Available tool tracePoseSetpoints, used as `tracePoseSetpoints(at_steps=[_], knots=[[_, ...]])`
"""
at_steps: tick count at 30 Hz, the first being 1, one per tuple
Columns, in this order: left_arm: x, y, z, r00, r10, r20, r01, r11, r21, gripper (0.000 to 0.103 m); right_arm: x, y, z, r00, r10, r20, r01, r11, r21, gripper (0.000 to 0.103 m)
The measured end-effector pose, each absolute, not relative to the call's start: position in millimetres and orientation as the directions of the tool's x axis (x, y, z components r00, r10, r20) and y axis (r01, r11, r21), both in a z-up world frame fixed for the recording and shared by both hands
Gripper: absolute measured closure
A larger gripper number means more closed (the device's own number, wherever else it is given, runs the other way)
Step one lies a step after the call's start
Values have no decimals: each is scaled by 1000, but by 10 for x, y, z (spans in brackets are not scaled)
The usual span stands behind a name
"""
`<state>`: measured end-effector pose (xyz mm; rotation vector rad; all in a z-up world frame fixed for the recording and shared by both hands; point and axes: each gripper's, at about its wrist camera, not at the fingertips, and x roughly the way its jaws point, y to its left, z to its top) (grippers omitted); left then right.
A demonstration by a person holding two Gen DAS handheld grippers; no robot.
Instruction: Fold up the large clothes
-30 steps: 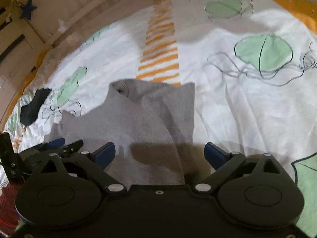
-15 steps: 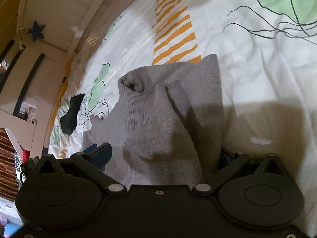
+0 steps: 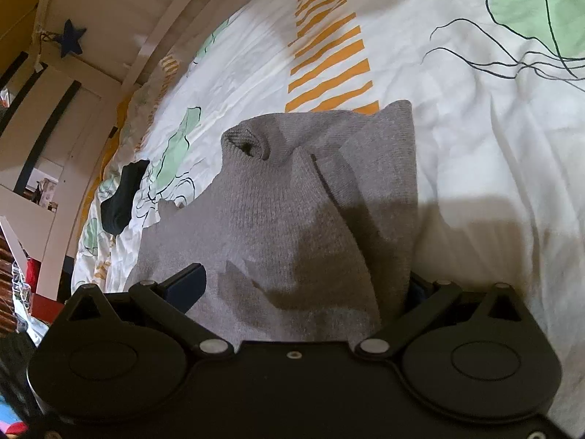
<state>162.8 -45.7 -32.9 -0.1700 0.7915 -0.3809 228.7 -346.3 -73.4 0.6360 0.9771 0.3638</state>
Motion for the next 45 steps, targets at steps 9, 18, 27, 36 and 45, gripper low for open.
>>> tracePoseSetpoints(at_steps=[9,18,27,36,45], knots=[[1583,-418,-633,632,-415,-655,246,909,-338,88,2228,-3475,-717,499,576,-647,-17,754,657,0],[1594,-348,-673,628,-450,-635,242,888,-391,89,2088,-3429,-706,469,560,-684,-41,787,616,53],[1423,-206,-510,642,-443,-626,273,895,-353,89,1934,-3321,-296,527,621,-580,-38,699,714,65],[1450,129,-657,601,-527,-601,199,827,-526,89,2206,-2411,344,463,685,-563,-122,678,724,65],[1002,605,-522,650,-471,-597,85,825,-558,88,2691,-1178,127,331,693,-640,-150,709,689,64]])
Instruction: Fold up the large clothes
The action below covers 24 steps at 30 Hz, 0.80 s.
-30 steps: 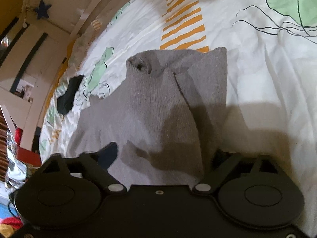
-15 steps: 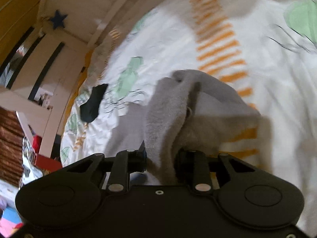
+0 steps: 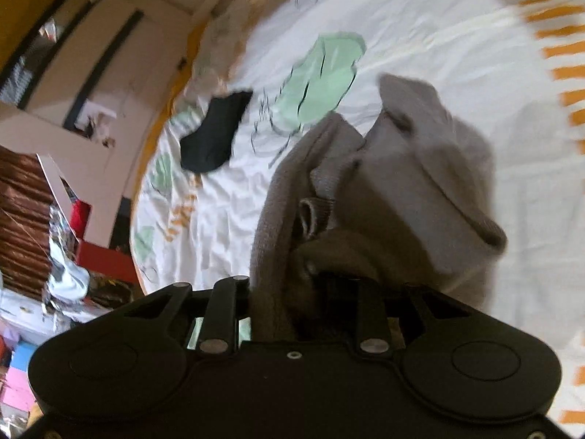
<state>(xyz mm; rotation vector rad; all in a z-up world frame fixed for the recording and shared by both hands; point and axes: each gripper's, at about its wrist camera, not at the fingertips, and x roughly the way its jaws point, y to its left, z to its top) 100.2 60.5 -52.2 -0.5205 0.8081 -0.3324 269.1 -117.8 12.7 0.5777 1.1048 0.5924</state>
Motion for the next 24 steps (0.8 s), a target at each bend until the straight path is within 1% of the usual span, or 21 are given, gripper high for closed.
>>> tracePoseSetpoints(at_steps=[4,6,8,12,17,19,20,21,24], knots=[[886,750,-506,661,-462,-591,60,818,-572,87,2852,-701,-122,280,646,-710,-174,762,624,59],[866,797,-496,666,-457,-590,51,817,-575,87,2874,-535,-202,270,632,-726,-197,774,601,54],[838,811,-491,667,-456,-590,47,815,-578,87,2876,-462,-240,255,663,-704,-195,748,634,44],[836,831,-464,670,-459,-584,58,816,-575,87,2840,-392,-154,235,765,-600,-226,643,732,44],[790,802,-356,672,-468,-574,105,828,-551,86,2729,-546,251,300,812,-500,-329,580,745,44],[765,818,-301,674,-476,-565,134,831,-540,84,2634,-737,394,347,798,-493,-368,599,711,44],[759,821,-253,679,-476,-559,146,833,-533,80,2574,-846,446,377,777,-505,-382,627,679,44],[749,831,-204,687,-474,-551,157,837,-524,78,2522,-939,466,401,757,-516,-390,651,651,44],[780,871,-74,714,-450,-537,168,854,-492,78,2331,-1197,483,476,687,-549,-397,725,563,45]])
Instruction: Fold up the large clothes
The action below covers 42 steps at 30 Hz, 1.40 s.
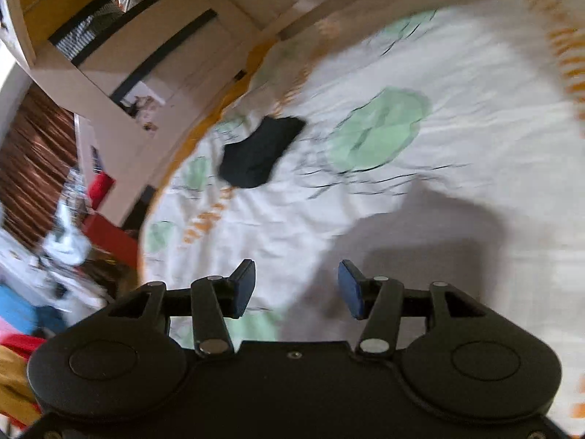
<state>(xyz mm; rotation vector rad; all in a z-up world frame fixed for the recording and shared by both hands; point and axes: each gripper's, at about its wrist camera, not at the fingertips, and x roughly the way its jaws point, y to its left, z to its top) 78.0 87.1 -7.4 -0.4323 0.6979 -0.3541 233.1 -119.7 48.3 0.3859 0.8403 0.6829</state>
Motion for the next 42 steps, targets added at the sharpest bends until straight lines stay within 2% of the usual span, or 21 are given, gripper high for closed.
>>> tracePoseSetpoints(at_steps=[1,2,4,8,11,15,18,22,26,30,32,34,39,42], knots=[[810,890,-38,722,-441,-534,166,859,-485,78,2237,-1288,466,500,654,-568,-399,756,519,52],[842,916,-4,729,-430,-533,161,864,-477,78,2163,-1315,452,518,621,-588,-403,784,472,64],[923,975,66,746,-404,-530,151,877,-457,77,1994,-1376,373,549,550,-629,-410,834,370,72],[1133,1043,199,754,-367,-546,153,905,-397,75,1668,-1480,211,573,492,-655,-441,859,259,74],[1304,1030,287,749,-361,-556,178,917,-357,69,1483,-1353,75,578,465,-671,-490,855,171,74],[1454,954,357,722,-384,-576,222,917,-333,66,1366,-1004,-243,519,448,-728,-575,813,90,74],[1606,840,349,709,-387,-590,261,921,-290,57,1431,-812,-468,471,475,-743,-588,797,137,77],[1902,701,143,691,-357,-628,295,933,-206,55,1531,-762,-540,462,502,-731,-568,801,190,78],[2205,781,-298,691,-193,-696,222,974,-50,56,1457,-881,-522,460,524,-717,-571,793,213,79],[2157,1025,-452,694,-234,-680,207,971,-123,54,1369,-1005,-373,481,552,-681,-578,784,227,76],[2135,1037,-445,694,-242,-678,222,968,-119,54,1359,-1061,-263,525,561,-640,-580,786,214,48],[2129,1052,-440,695,-251,-674,220,966,-134,54,1420,-1122,-121,591,549,-591,-563,805,186,40],[2164,1056,-429,693,-255,-674,212,966,-148,54,1844,-1167,89,722,456,-521,-470,875,114,40],[2169,1070,-418,693,-266,-670,209,964,-166,54,2134,-1082,44,748,421,-513,-446,891,82,50]])
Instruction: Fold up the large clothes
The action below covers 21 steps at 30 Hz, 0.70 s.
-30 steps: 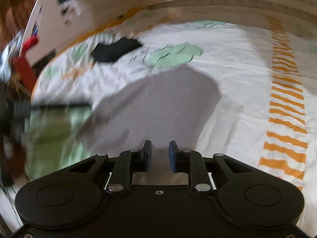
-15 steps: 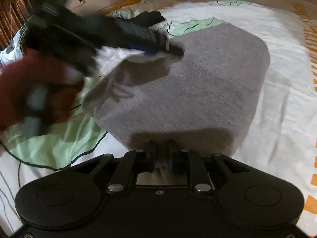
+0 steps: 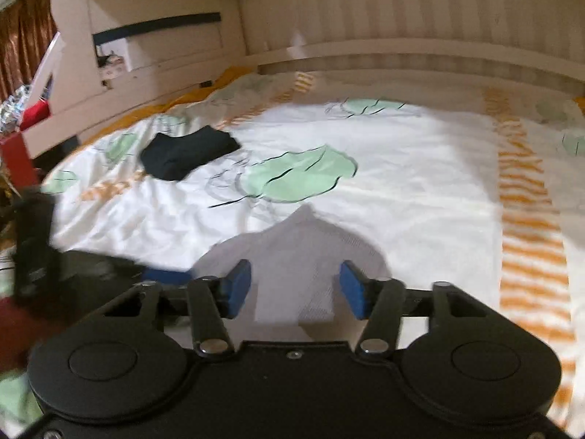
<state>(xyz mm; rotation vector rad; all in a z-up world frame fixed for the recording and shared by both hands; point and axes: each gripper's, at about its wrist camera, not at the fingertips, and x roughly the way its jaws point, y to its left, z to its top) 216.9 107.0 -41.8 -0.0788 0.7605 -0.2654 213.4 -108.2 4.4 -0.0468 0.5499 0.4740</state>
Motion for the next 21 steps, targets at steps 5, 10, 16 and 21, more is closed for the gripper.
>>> tracePoseSetpoints(at_steps=[5,10,16,21], knots=[[2128,1156,-340,702,-297,-648,198,955,-223,55,2551,-776,-343,716,350,-603,-422,906,26,67],[2227,1408,-246,736,-294,-610,109,941,-322,54,2465,-701,-424,733,332,-594,-443,895,-45,65],[2551,1538,-271,680,-345,-647,72,910,-409,52,2475,-791,-434,731,360,-579,-447,895,-9,65],[2698,1418,-404,605,-406,-685,99,892,-441,52,2501,-786,-425,731,367,-575,-455,890,-11,64]])
